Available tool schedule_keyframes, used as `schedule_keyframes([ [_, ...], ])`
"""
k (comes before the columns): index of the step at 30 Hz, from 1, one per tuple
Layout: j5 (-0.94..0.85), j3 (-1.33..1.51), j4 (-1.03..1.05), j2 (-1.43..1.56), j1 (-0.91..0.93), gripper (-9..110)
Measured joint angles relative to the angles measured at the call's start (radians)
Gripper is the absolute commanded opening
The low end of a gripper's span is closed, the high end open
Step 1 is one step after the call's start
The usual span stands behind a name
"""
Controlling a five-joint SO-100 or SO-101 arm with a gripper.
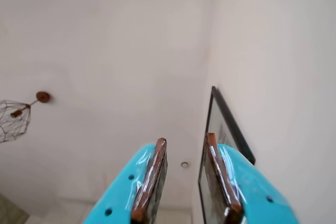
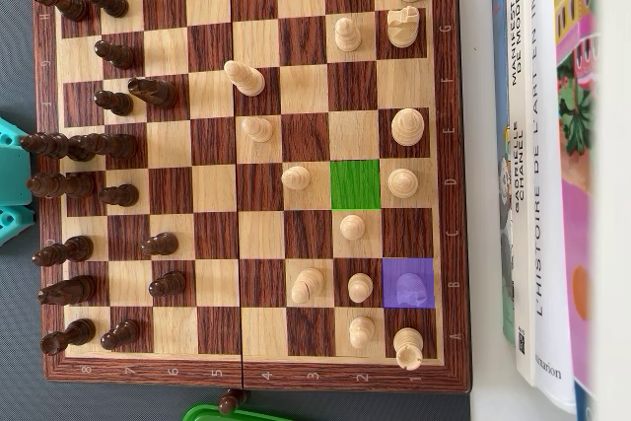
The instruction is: Play chess
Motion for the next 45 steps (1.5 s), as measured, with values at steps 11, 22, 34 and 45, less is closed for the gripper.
schedule_keyframes([
  [11, -0.043, -0.207, 0.331, -0.213, 0.064, 12],
  [22, -0.043, -0.348, 0.772, -0.307, 0.110, 12],
  [34, -0.043, -0.434, 1.239, -0.387, 0.195, 12],
  [45, -0.043, -0.506, 1.680, -0.436, 0.216, 12],
])
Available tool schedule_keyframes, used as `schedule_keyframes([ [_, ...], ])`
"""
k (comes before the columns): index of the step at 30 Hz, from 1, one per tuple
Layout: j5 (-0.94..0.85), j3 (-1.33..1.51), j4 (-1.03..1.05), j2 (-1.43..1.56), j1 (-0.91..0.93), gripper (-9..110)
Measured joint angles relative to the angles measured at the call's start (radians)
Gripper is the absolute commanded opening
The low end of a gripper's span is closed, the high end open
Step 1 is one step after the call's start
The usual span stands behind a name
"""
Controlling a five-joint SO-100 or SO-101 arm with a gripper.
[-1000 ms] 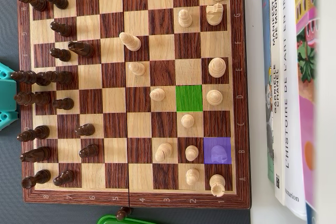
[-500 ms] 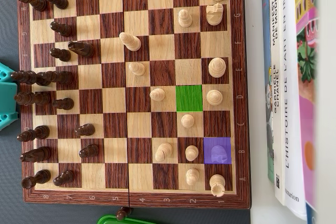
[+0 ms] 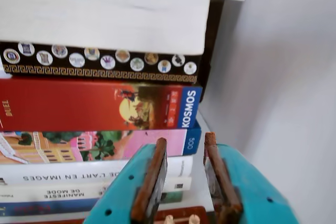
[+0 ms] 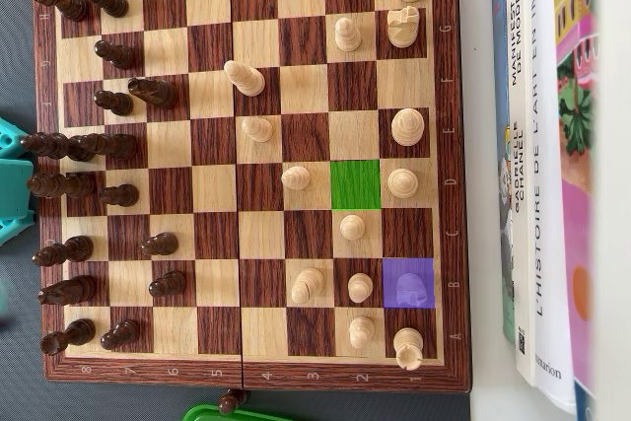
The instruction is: Play chess
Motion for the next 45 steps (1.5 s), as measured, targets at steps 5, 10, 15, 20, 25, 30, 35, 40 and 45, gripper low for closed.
schedule_keyframes([
  [5, 0.000, -0.072, 0.209, -0.077, 0.000, 12],
  [10, 0.000, -0.140, 0.388, -0.147, 0.000, 12],
  [15, 0.000, -0.199, 0.534, -0.221, 0.006, 12],
  [20, 0.000, -0.259, 0.664, -0.322, 0.031, 12],
  [25, 0.000, -0.353, 0.749, -0.451, 0.041, 12],
  [30, 0.000, -0.451, 0.759, -0.600, 0.041, 12],
  [35, 0.000, -0.546, 0.761, -0.719, 0.041, 12],
  [40, 0.000, -0.670, 0.804, -0.853, 0.041, 12],
  [45, 0.000, -0.801, 0.845, -0.983, 0.041, 12],
])
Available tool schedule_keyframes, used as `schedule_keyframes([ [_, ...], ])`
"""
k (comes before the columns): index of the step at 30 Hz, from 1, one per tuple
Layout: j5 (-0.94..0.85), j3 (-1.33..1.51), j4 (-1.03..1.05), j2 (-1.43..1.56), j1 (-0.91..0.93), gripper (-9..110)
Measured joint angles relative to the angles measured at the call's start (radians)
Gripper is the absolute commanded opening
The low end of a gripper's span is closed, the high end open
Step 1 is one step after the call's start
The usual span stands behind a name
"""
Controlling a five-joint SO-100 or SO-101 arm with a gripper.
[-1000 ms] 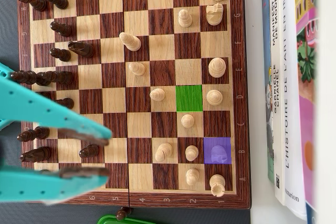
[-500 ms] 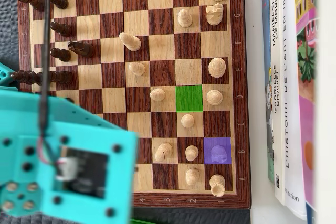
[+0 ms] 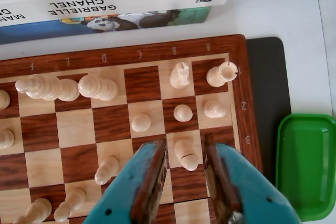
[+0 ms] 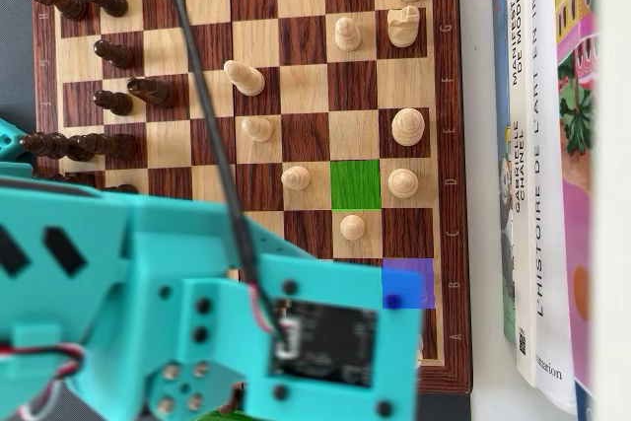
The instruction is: Play chess
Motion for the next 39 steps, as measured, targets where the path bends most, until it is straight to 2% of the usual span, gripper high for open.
schedule_keyframes([
  [13, 0.003, -0.255, 0.008, -0.284, 0.000, 12],
  [20, 0.003, -0.383, 0.106, -0.383, 0.000, 12],
  [39, 0.003, -0.523, 0.107, -0.571, 0.000, 12],
])
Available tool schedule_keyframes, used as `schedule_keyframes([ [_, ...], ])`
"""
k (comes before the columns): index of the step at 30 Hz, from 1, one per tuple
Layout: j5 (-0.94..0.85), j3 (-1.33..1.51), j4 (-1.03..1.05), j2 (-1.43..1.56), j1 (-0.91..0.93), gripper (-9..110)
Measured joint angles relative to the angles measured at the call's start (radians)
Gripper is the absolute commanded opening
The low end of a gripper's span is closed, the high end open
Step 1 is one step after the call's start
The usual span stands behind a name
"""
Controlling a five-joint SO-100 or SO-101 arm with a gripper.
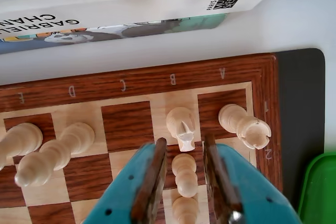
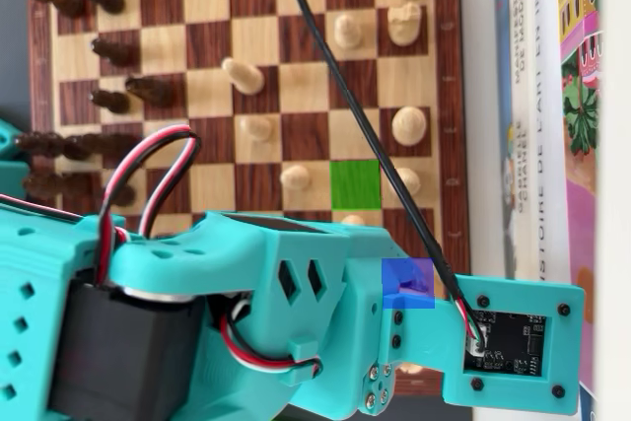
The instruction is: Play chess
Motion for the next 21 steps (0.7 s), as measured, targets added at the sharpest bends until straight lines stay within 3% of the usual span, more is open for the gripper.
schedule_keyframes([
  [21, 0.000, -0.040, 0.000, -0.095, 0.000, 12],
])
